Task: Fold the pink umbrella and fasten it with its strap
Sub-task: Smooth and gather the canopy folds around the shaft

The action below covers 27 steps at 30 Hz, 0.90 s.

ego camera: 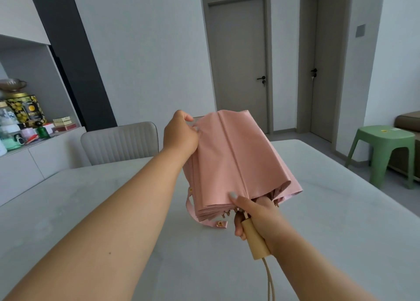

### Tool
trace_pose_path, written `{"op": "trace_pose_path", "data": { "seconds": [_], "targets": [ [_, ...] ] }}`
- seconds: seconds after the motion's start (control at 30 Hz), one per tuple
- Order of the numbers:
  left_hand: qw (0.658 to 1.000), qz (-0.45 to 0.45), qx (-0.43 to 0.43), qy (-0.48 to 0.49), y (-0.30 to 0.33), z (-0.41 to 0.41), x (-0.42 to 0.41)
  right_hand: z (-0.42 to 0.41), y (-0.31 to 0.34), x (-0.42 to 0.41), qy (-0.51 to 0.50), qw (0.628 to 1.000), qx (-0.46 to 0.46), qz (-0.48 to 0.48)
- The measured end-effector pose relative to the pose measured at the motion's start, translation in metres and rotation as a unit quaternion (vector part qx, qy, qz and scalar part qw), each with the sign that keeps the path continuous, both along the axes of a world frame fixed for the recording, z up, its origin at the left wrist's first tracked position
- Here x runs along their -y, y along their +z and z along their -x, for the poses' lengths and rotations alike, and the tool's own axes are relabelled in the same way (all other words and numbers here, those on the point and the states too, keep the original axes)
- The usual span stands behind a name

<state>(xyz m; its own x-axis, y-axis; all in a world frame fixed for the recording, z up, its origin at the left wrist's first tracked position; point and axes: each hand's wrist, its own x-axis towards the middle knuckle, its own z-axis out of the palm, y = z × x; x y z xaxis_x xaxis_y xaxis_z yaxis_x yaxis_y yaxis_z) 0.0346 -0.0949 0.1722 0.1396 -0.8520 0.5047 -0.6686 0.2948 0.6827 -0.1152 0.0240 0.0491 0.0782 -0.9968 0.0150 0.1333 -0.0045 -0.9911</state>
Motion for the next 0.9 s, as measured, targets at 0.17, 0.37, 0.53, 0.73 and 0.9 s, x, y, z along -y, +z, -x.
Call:
{"op": "trace_pose_path", "data": {
  "seconds": [0.17, 0.37, 0.53, 0.73, 0.9],
  "targets": [
    [0.995, 0.04, 0.048, 0.077, -0.008, 0.036, -0.034, -0.002, 0.0, 0.003, -0.056, 0.998, -0.024, -0.018],
    [0.969, -0.225, -0.099, -0.023, -0.043, 0.055, -0.036, -0.003, 0.003, 0.004, -0.085, 0.995, -0.045, -0.008],
    [0.894, -0.293, -0.317, -0.118, -0.055, 0.043, -0.03, -0.005, 0.005, 0.0, -0.049, 0.998, -0.03, -0.011],
    [0.874, -0.251, -0.392, -0.137, -0.062, 0.037, -0.029, -0.008, 0.005, 0.0, -0.045, 0.998, -0.018, -0.027],
    [0.866, -0.236, -0.418, -0.139, -0.057, 0.035, -0.027, -0.007, 0.006, 0.003, -0.085, 0.996, -0.008, -0.034]
  ]
}}
